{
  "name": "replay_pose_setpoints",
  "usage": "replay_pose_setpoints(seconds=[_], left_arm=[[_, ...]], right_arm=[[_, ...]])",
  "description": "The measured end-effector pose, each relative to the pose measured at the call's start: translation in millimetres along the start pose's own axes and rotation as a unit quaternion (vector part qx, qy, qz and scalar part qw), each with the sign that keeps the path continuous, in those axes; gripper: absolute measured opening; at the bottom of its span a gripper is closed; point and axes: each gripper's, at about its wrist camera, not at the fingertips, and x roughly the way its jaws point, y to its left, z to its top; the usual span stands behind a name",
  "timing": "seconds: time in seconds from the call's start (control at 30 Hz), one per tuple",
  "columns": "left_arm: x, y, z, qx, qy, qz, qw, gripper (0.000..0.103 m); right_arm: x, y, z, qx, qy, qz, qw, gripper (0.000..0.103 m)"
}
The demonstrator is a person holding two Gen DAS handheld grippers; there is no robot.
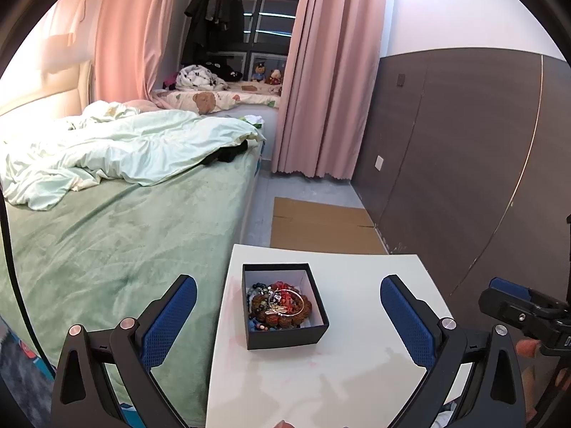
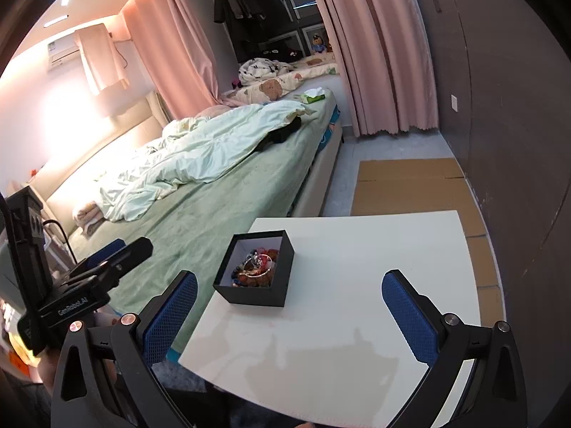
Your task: Organize jewelry
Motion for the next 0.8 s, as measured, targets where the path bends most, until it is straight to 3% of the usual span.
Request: replay_pose_setpoints(seconds=[0.8], left_arm=[[-5.7, 4.0, -3.7, -0.005, -0.005, 0.003, 1.0000, 0.103]], right_arm=[[1.1, 1.1, -2.6, -0.004, 0.005, 0.000, 1.000, 0.103]])
